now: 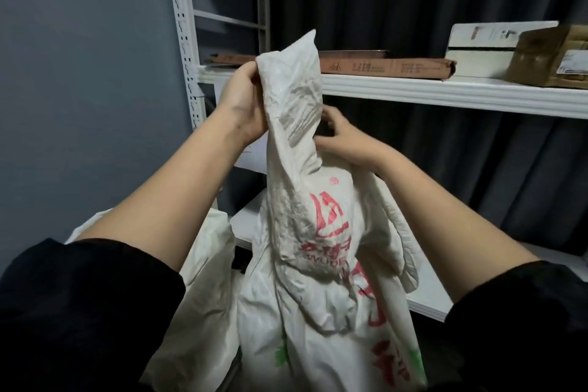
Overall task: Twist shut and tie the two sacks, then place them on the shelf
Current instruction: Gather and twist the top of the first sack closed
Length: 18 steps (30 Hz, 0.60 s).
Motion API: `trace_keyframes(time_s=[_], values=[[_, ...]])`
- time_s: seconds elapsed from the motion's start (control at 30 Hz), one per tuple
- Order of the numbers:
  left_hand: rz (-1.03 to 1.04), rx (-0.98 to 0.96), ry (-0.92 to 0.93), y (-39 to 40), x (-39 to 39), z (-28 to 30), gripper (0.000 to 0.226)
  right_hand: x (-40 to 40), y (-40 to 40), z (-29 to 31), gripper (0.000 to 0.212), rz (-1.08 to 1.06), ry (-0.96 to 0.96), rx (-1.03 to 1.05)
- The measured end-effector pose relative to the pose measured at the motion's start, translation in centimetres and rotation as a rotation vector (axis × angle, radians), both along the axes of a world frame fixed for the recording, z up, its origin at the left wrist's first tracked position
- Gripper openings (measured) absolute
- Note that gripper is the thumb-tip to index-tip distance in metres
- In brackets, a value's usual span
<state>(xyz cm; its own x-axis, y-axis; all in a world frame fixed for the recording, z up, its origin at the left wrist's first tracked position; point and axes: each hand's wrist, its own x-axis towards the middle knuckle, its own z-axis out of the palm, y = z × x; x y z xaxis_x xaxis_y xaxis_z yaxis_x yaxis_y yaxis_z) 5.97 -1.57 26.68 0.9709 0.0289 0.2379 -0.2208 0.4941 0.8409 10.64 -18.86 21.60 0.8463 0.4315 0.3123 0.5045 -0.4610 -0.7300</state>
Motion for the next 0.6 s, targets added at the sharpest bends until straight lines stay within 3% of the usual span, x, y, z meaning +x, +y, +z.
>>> trace_keyframes(time_s=[0.13,0.3,0.4,0.5,0.6], values=[[-0.044,-0.025,-0.008,0.8,-0.7,-1.1,0.04,-0.4,0.0,-1.5,0.03,0.175,0.176,0.016],[0.019,0.015,0.01,1.6,-1.1,-2.5,0.033,-0.9,0.9,-2.6,0.029,0.266,0.308,0.026],[0.034,0.085,-0.106,1.2,-1.9,-3.2,0.055,-0.4,1.8,-2.6,0.004,0.036,0.122,0.15],[0.044,0.331,-0.107,1.4,-1.6,-5.1,0.08,0.6,1.3,-1.5,0.018,-0.302,-0.085,0.362],[0.076,0.692,-0.034,1.0,-1.3,-7.8,0.103,1.2,0.7,-0.2,0.016,-0.382,-0.158,0.387]])
